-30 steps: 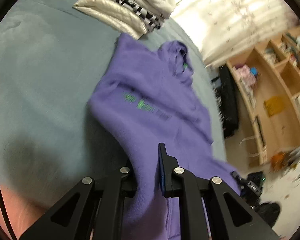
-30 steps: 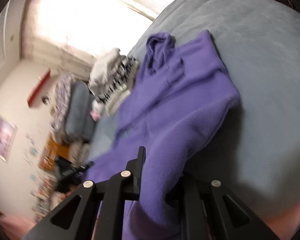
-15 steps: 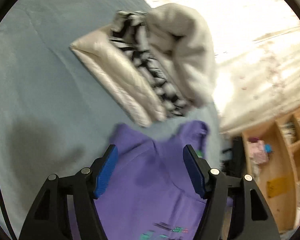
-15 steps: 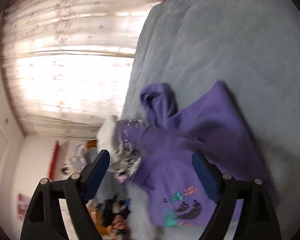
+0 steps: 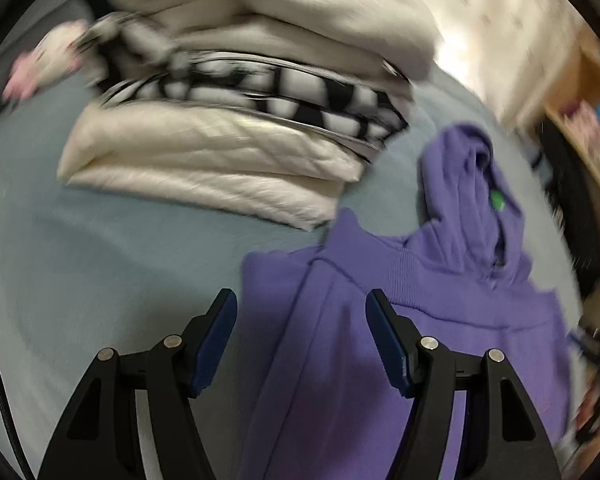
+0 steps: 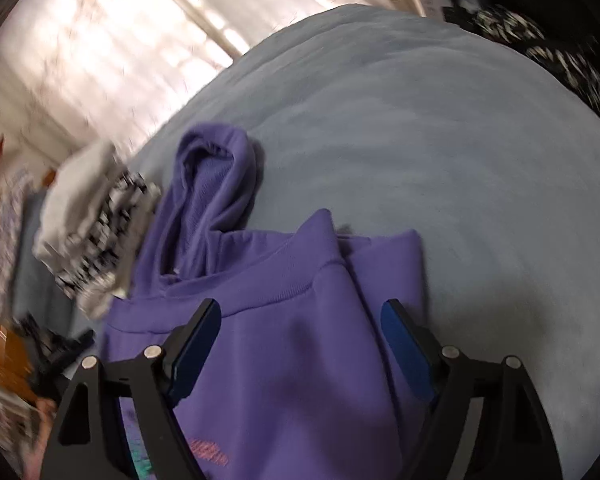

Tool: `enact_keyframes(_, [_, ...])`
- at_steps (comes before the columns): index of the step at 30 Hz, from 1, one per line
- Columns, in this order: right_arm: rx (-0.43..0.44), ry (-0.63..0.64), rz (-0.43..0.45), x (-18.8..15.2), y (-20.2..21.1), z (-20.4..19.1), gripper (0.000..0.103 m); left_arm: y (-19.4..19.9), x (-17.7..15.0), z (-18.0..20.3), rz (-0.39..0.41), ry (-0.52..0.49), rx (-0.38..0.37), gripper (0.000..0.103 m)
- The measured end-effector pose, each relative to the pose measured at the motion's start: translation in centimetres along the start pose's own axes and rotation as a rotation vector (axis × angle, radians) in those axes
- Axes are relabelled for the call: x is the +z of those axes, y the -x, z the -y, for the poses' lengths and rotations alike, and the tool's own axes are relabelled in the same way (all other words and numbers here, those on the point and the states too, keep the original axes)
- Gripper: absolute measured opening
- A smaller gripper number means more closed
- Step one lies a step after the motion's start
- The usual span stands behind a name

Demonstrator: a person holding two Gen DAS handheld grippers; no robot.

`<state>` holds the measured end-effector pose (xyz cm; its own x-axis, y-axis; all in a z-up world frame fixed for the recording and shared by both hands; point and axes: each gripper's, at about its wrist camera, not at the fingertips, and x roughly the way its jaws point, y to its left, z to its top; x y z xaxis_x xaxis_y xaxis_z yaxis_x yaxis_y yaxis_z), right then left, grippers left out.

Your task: Fold large clothes

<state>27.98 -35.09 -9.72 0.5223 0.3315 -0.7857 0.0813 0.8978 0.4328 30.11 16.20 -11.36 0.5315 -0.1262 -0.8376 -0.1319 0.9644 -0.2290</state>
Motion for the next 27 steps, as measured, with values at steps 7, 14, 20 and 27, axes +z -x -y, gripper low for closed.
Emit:
enact_keyframes(7, [-0.170,0.120,-0.045,0.8,-5.3,-1.3,0.057,-4.3,0.7,3.9,-0.016,-0.189,0.109,0.064])
enact_keyframes(14, [-0.237,0.201,0.095,0.8,-2.7,-3.0,0.009,-2.2,0.2,6.7,0.156,-0.288,0.243,0.009])
enact_keyframes(20, [-0.254,0.192,0.158,1.5,-2.9,-2.8,0.009,-2.7,0.0,3.8,0.167,-0.171,0.236,0.009])
enact_keyframes(27, [-0.276,0.122,0.110,0.4,-5.4,-0.5,0.022,-5.1,-0.2,2.4,0.144,-0.136,0.214,0.016])
